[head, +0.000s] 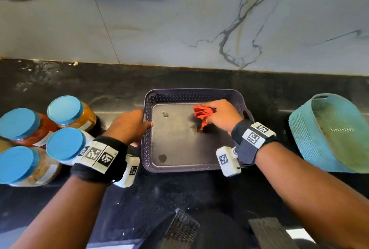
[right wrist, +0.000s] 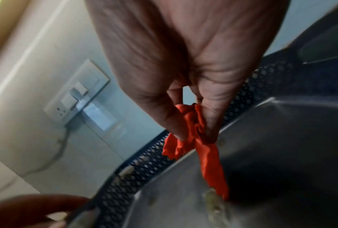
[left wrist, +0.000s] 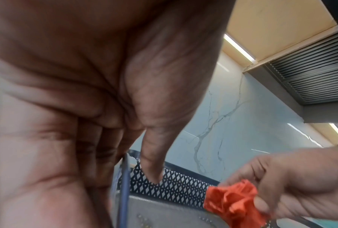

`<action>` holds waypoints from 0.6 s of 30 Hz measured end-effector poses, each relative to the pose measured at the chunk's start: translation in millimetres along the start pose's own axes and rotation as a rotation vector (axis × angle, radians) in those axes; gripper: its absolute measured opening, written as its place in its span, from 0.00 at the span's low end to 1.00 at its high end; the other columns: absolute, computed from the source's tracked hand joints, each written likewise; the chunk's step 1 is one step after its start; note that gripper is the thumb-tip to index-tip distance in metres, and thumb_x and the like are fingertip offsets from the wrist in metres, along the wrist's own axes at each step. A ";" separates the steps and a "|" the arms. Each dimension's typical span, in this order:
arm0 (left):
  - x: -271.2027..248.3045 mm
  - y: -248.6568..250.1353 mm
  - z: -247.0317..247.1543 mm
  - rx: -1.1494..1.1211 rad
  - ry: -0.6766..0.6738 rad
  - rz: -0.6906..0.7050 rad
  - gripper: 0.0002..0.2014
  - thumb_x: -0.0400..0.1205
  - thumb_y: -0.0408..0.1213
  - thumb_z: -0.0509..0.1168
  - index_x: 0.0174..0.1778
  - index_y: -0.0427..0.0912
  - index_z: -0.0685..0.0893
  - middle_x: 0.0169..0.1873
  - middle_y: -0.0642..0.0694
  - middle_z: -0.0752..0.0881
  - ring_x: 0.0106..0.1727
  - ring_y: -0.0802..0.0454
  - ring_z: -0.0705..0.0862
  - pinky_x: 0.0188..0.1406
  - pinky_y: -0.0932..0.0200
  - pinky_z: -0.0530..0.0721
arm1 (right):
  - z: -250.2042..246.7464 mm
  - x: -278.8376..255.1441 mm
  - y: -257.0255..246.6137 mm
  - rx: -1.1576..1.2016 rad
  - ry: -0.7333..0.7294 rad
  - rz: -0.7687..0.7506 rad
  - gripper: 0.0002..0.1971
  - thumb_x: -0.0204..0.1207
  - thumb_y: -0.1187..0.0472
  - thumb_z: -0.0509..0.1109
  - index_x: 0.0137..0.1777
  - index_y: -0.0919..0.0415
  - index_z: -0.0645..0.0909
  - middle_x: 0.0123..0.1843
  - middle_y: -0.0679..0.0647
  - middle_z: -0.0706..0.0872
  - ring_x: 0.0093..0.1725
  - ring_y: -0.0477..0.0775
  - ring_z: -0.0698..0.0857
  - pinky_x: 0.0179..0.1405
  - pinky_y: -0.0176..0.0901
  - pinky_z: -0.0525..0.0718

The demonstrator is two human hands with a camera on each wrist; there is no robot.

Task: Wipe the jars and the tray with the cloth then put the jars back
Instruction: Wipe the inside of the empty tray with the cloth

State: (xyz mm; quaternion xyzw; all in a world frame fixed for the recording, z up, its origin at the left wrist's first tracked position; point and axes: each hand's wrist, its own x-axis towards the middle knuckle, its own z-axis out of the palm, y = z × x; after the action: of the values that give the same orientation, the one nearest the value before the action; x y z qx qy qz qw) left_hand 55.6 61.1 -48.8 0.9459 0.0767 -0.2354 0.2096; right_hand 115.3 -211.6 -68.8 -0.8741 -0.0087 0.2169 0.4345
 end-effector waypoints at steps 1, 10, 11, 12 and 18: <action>2.2 -0.9 -0.6 -0.013 -0.007 0.004 0.08 0.89 0.46 0.65 0.62 0.51 0.80 0.51 0.47 0.91 0.33 0.49 0.92 0.36 0.54 0.86 | -4.1 -0.2 5.9 -0.105 -0.002 0.015 0.29 0.62 0.80 0.72 0.62 0.57 0.90 0.53 0.53 0.94 0.55 0.52 0.91 0.62 0.59 0.89; 35.2 0.2 -9.4 0.027 -0.001 -0.033 0.08 0.87 0.41 0.64 0.54 0.39 0.81 0.40 0.36 0.93 0.31 0.41 0.94 0.48 0.45 0.93 | -43.4 2.2 6.3 -0.717 0.016 0.068 0.10 0.70 0.59 0.79 0.52 0.56 0.93 0.42 0.57 0.92 0.47 0.59 0.89 0.45 0.47 0.84; 39.1 1.4 -10.3 0.033 -0.008 -0.036 0.07 0.86 0.39 0.64 0.51 0.39 0.82 0.36 0.38 0.92 0.24 0.45 0.92 0.44 0.48 0.93 | -45.4 2.0 5.0 -0.703 0.062 0.069 0.10 0.70 0.60 0.78 0.51 0.55 0.93 0.43 0.56 0.93 0.49 0.60 0.90 0.49 0.50 0.86; 41.5 2.1 -10.4 0.037 -0.014 -0.037 0.06 0.85 0.37 0.64 0.50 0.38 0.83 0.35 0.38 0.92 0.21 0.47 0.90 0.40 0.50 0.92 | -46.5 1.4 2.6 -0.684 0.095 0.058 0.11 0.70 0.60 0.77 0.52 0.52 0.93 0.46 0.54 0.93 0.51 0.60 0.90 0.52 0.52 0.87; 35.1 8.9 -6.1 -0.001 -0.072 -0.020 0.06 0.85 0.29 0.60 0.50 0.34 0.82 0.34 0.35 0.91 0.23 0.46 0.91 0.31 0.55 0.92 | -57.4 3.2 -8.4 -0.613 0.278 0.063 0.07 0.75 0.57 0.76 0.50 0.54 0.94 0.46 0.58 0.93 0.51 0.66 0.89 0.51 0.52 0.88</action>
State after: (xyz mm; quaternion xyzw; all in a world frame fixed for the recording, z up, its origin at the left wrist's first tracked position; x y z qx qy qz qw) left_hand 91.1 57.4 -57.4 0.9358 0.0789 -0.2716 0.2105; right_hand 141.8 -249.1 -33.3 -0.9852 0.0128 0.0965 0.1414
